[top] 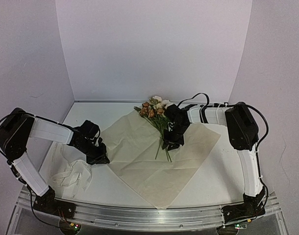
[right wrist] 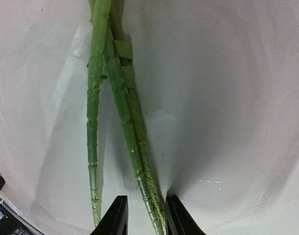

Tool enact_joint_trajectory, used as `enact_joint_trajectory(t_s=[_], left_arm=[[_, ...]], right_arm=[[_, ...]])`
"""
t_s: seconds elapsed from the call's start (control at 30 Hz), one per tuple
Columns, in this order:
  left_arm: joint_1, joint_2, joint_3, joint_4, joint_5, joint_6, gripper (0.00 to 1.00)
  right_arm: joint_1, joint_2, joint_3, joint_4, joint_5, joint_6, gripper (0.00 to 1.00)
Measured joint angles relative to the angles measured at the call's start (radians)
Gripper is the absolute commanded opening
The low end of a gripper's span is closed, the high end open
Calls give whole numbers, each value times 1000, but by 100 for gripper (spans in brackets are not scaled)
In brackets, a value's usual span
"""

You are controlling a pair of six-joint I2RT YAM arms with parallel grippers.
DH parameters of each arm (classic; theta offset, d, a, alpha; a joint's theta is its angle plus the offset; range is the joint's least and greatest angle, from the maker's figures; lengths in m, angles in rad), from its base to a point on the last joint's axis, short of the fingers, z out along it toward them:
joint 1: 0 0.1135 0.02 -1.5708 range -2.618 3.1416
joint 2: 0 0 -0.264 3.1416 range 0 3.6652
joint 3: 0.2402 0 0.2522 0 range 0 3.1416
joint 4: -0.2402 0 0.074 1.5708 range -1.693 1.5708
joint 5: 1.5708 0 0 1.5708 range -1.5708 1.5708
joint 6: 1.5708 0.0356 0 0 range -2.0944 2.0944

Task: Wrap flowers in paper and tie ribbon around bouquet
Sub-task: Adjust the fake flower on the flattened wrapping paper, then pick up the bottom corner of the flattened wrapping paper from the center of the board.

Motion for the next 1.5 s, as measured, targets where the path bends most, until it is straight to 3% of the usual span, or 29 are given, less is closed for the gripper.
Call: enact_joint_trajectory(t_s=[0.3,0.57,0.67,0.87,1.0,1.4,1.5], left_arm=[[0,0,0,0,0,0,0],[0,0,0,0,0,0,2],[0,0,0,0,-1,0,12],[0,-20,0,0,-11,4,53],[-10,-61,0,15,-21,-2,64],[-152,-104,-122,199,-54,-185,69],[-175,-152,-185,249,-65,-241,67]], right_arm=[[17,32,50,2,-28,19,29],[31,48,76,4,-30,40,47],[34,47,76,9,-25,43,53],[36,16,51,-11,-9,10,63],[36,-63,-12,-39,0,-33,64],[65,-365,-226,-55,28,-133,66],[81,-419,-302,-57,37,-153,66]])
